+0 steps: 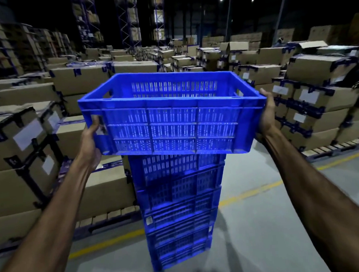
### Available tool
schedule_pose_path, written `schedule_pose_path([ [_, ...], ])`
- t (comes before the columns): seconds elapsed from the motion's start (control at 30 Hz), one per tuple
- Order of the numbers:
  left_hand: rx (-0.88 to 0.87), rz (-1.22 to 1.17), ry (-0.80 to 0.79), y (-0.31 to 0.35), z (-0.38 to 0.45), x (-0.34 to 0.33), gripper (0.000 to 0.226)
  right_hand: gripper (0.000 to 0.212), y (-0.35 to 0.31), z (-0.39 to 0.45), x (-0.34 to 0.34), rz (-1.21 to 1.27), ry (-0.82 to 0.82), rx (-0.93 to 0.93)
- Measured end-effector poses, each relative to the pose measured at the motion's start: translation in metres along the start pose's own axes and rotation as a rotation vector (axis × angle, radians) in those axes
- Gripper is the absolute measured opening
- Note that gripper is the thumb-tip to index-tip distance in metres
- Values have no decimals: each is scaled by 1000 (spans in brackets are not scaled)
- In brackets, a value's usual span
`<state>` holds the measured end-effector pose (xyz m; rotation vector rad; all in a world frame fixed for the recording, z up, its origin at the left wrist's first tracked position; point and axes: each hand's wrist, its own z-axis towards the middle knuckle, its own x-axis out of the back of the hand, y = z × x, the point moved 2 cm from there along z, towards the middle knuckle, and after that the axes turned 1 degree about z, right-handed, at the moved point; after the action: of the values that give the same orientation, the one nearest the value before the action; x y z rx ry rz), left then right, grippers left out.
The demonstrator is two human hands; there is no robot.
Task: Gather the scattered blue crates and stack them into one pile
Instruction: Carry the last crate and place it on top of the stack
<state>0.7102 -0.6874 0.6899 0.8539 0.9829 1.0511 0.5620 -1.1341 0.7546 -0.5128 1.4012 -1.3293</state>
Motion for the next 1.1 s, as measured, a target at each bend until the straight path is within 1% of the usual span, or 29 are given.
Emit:
schedule_pose_path([
  [0.07,-5,-2,5,-14,22,-12,64,57,2,23,-3,13,-12,-9],
  [0.13,-6,-9,22,-28,44,-22,62,56,4,51,-3,-7,29,-16],
  [0.33,22,-5,30,-60,91,-42,59,50,26,129,8,30,-7,-38],
  [0.5,29,25,85,-77,110,-52,61,54,47,181,16,52,-74,-89],
  [0.63,52,34,153,-84,115,-60,50,51,60,211,19,75,-111,-118],
  [0.77,118,44,193,-101,111,-57,46,54,83,225,26,123,-163,-179],
  [0.87,107,80,220,-110,112,-50,53,50,97,233,38,150,-158,-169],
  [1.0,115,157,217,-109,109,-45,58,62,103,236,44,85,-186,-169],
  [1.1,124,186,252,-111,103,-47,50,68,104,230,47,18,-168,-142],
])
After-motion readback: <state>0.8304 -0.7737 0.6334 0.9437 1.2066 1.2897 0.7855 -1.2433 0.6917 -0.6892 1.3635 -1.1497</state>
